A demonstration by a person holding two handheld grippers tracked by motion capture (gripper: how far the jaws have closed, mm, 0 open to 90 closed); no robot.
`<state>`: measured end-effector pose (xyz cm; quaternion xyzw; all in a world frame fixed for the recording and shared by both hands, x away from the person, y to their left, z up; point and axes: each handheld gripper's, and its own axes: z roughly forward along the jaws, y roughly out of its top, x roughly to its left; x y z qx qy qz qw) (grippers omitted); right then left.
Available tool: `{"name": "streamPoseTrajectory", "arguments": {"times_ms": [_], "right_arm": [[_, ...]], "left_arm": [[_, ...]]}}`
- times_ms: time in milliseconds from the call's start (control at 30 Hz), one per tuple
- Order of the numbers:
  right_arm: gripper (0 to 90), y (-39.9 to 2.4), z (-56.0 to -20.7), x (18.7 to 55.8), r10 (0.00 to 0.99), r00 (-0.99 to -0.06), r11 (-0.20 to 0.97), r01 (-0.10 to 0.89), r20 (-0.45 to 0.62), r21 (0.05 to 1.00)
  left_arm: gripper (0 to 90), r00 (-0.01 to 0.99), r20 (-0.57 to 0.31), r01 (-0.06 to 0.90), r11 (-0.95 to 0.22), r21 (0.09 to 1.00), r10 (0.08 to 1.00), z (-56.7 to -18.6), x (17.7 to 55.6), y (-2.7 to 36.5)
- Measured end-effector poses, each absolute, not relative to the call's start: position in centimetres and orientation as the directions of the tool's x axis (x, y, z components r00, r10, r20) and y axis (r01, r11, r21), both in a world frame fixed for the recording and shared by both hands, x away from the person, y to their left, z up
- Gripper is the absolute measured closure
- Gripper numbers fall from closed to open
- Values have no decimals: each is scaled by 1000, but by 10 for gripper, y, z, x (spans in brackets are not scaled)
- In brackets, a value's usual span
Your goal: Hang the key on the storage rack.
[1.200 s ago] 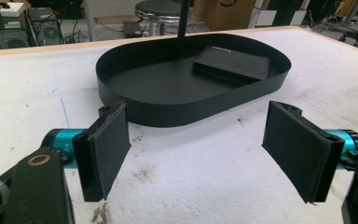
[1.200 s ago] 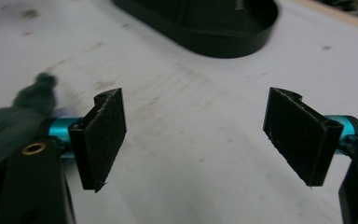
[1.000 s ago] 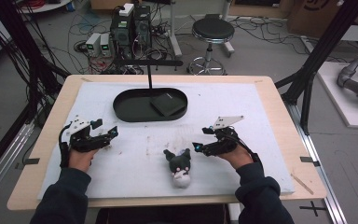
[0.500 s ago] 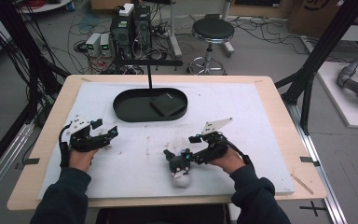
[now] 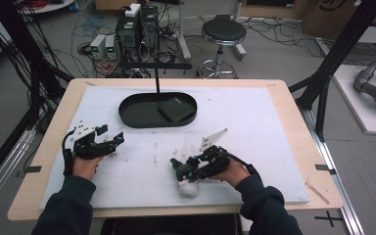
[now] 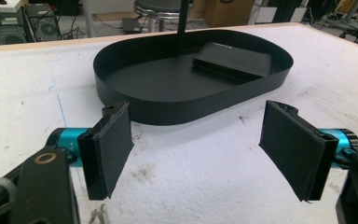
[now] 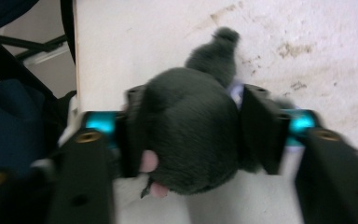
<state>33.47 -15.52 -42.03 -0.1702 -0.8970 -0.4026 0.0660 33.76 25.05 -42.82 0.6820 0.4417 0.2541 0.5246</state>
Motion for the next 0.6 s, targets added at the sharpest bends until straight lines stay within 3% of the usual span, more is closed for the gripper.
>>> {"name": "streamPoseTrajectory", "arguments": {"times_ms": [167, 367, 600], "right_arm": [[639, -152, -414, 328, 225, -959, 638, 277, 170, 718], [627, -176, -399, 339, 352, -936, 620, 256, 29, 742], [603, -203, -397, 355, 385, -912, 660, 165, -141, 733]], "left_arm": [[250, 479, -118, 334, -56, 941, 870, -428, 338, 251], [250, 481, -112, 334, -64, 940, 870, -428, 337, 251], [251, 481, -108, 332, -67, 941, 870, -428, 337, 250]]}}
